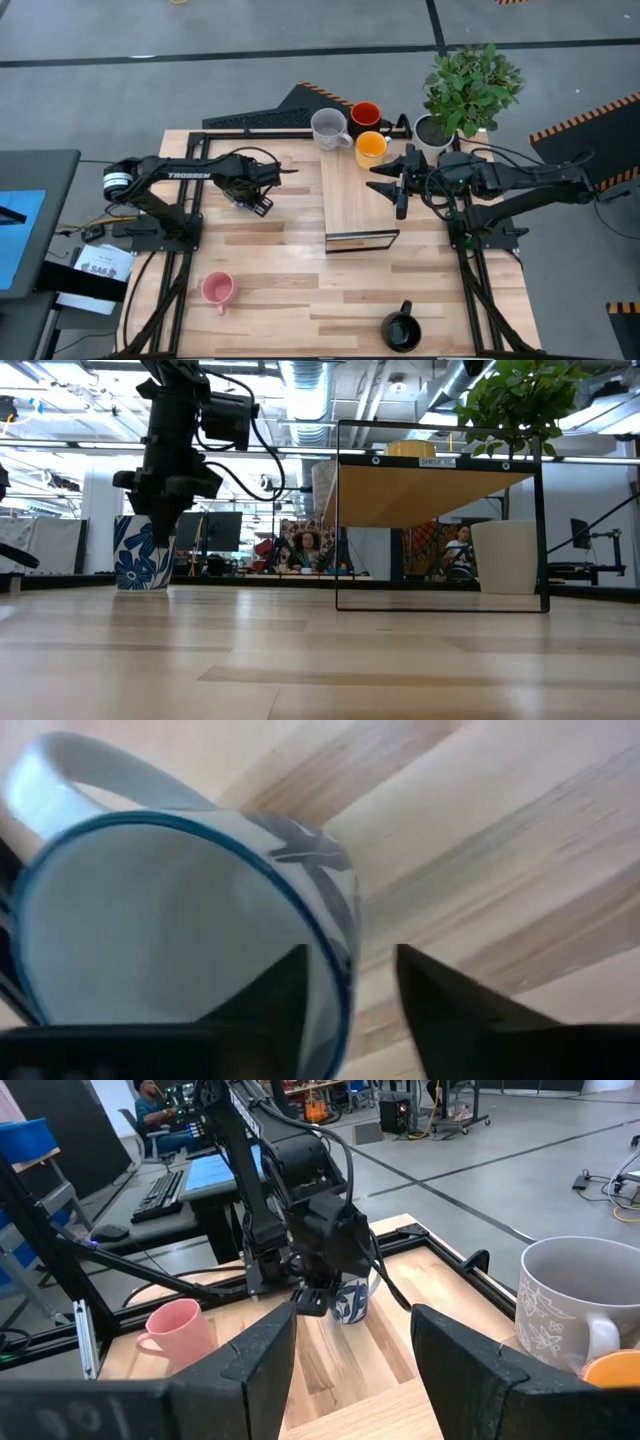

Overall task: Place coffee mugs
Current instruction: Put the white patterned mug on the shelf

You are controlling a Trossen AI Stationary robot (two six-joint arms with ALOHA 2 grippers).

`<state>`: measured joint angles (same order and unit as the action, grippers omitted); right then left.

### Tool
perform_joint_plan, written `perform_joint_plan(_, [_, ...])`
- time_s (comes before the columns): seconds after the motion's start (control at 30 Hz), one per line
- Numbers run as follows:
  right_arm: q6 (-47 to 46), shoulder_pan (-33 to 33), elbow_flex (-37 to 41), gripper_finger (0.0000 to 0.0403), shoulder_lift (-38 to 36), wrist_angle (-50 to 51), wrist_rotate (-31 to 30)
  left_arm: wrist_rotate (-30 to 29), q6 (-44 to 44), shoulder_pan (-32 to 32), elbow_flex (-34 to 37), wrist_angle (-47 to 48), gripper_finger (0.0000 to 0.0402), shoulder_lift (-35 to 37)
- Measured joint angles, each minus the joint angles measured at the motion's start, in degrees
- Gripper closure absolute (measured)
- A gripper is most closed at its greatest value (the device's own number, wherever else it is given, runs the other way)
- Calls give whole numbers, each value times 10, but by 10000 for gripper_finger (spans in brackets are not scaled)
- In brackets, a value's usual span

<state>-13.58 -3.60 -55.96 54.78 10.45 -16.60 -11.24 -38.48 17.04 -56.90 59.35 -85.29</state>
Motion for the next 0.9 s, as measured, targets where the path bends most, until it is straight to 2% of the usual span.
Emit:
perform_joint_plan(0.1, [0, 0, 0, 180, 0, 0, 0, -8, 11, 0, 0, 2, 368, 16])
perform_joint_plan(0.13, [0, 0, 0, 180, 0, 0, 0, -6, 15, 0, 0, -1, 383, 23])
perform_joint_plan(0.27, [0, 0, 0, 180, 0, 0, 0, 7, 44, 0, -25, 26, 391, 61])
perform_joint_plan(0.37, [0, 0, 0, 180, 0, 0, -1, 11, 68, 0, -80, 59, 395, 90])
perform_joint_plan(0.5, [0, 0, 0, 180, 0, 0, -1, 23, 138, -3, -204, 101, 396, 100])
perform_joint_plan(0.6, [0, 0, 0, 180, 0, 0, -2, 21, 190, -21, -326, 134, 397, 71])
perform_joint_plan(0.77, [0, 0, 0, 180, 0, -2, -3, -24, 262, -62, -549, 225, 399, -49])
perform_joint_plan(0.9, [-3, 0, 0, 180, 0, -15, -3, 0, 344, -85, -686, 209, 399, -138])
